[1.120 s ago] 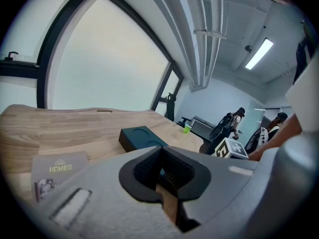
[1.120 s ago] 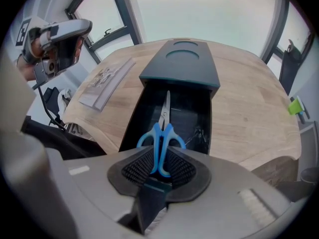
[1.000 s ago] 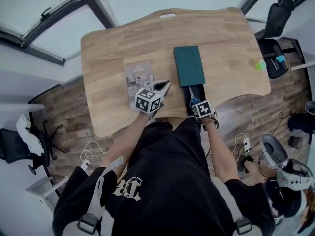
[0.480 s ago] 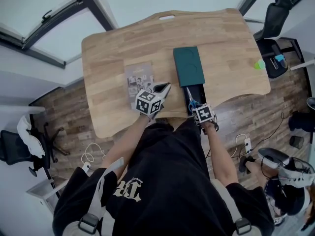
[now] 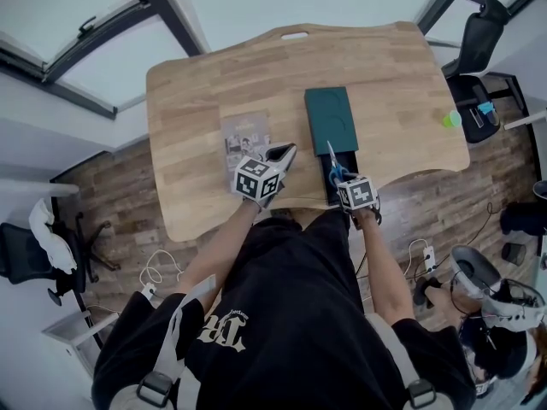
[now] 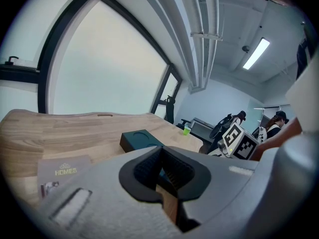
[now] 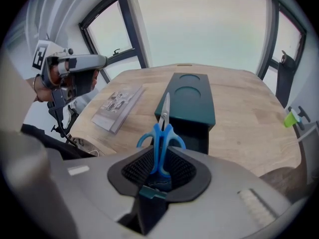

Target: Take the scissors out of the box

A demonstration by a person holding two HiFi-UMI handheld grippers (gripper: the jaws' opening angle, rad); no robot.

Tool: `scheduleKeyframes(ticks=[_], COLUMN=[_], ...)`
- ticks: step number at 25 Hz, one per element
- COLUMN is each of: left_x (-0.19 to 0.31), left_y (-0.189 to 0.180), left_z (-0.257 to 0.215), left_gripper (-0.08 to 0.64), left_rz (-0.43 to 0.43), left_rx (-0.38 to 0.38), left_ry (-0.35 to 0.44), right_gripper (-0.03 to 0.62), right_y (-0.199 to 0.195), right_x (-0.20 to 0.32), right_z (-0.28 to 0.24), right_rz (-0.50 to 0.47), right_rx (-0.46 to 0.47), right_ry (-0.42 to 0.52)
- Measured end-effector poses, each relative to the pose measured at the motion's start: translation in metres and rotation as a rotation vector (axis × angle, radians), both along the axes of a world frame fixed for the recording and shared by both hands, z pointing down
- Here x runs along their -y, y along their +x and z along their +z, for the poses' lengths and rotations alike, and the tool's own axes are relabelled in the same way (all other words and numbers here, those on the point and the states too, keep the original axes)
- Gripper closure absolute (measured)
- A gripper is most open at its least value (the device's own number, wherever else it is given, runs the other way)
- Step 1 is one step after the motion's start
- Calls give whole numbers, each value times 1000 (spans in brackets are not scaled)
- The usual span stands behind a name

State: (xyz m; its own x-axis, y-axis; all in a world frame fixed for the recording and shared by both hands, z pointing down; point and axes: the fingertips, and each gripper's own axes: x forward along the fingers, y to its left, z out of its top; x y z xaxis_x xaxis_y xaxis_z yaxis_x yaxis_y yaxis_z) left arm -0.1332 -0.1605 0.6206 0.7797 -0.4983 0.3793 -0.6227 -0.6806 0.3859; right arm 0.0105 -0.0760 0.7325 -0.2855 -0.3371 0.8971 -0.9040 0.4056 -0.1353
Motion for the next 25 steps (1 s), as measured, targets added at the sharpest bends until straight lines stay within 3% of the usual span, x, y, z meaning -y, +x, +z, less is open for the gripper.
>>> scheduleKeyframes(ticks=[12,25], left_x=[19,51], left_y=[-20,-10], left_z=[-6,-20], left_gripper=[560,560], left_rz=[-55,-93], left_rx=[-10,-23], left_ry=[10,28], right_gripper=[508,508], right_y=[-14,-19], right_x=[46,94], right_z=[-23,-46], right_rz=[-1,-20], right_rx=[31,85], right_ry=[62,112])
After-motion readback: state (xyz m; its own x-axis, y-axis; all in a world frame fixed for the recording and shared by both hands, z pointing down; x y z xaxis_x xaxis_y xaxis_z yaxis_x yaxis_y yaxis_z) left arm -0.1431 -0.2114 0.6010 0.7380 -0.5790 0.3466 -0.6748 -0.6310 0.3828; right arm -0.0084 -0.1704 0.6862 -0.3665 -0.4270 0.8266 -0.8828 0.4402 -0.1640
